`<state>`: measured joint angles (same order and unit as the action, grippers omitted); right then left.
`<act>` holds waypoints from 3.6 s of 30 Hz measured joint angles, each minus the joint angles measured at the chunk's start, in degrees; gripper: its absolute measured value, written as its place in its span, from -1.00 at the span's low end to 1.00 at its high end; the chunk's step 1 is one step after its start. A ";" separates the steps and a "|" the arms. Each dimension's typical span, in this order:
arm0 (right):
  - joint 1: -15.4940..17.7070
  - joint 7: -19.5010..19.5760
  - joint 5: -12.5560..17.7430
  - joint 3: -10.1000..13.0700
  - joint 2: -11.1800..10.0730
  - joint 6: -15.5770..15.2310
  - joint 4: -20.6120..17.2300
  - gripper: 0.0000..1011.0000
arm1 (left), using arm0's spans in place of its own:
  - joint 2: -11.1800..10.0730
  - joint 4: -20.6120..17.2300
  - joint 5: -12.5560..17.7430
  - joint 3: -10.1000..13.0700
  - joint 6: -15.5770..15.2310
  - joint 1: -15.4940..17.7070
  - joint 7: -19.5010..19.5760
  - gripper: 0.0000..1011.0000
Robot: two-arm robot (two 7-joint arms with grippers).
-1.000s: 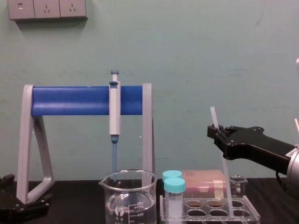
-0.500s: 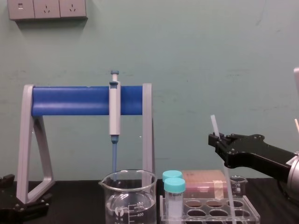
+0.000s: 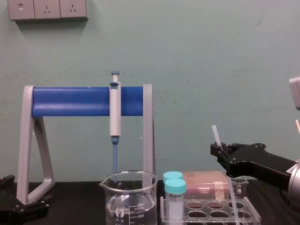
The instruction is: Pick up the stirring rod with one hand, then place it down.
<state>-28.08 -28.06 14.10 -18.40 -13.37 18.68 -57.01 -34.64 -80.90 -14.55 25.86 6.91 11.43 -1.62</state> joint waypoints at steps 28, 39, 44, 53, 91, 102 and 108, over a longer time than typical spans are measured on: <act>0.08 0.13 0.01 0.05 -0.01 -0.05 -0.13 -0.86 | 0.00 0.00 0.00 0.00 0.00 0.00 0.00 0.98; 0.08 0.06 0.06 0.05 0.00 -0.03 -0.13 -0.21 | 0.00 0.00 0.00 0.00 0.00 0.00 0.00 0.98; 0.08 0.03 0.08 0.05 0.00 -0.03 -0.13 0.15 | 0.00 0.00 0.00 0.00 0.00 0.00 0.00 0.98; 0.08 0.03 0.08 0.04 0.00 -0.03 -0.14 0.65 | 0.00 0.00 0.00 0.00 0.00 0.00 0.00 0.98; 5.02 6.37 -2.65 3.15 -0.95 -1.33 -10.73 0.98 | 0.00 0.00 0.00 0.00 0.00 0.00 0.00 0.98; 11.23 11.16 -2.39 6.63 -1.47 -8.45 -18.04 0.98 | 0.00 0.00 0.00 0.00 0.00 0.00 0.00 0.98; 11.57 12.03 -3.53 6.76 -1.45 -11.19 -17.12 0.98 | 0.00 0.00 0.00 0.00 0.00 0.00 0.00 0.98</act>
<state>-16.51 -16.03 10.57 -11.64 -14.82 7.49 -74.13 -34.65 -80.90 -14.55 25.86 6.91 11.43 -1.62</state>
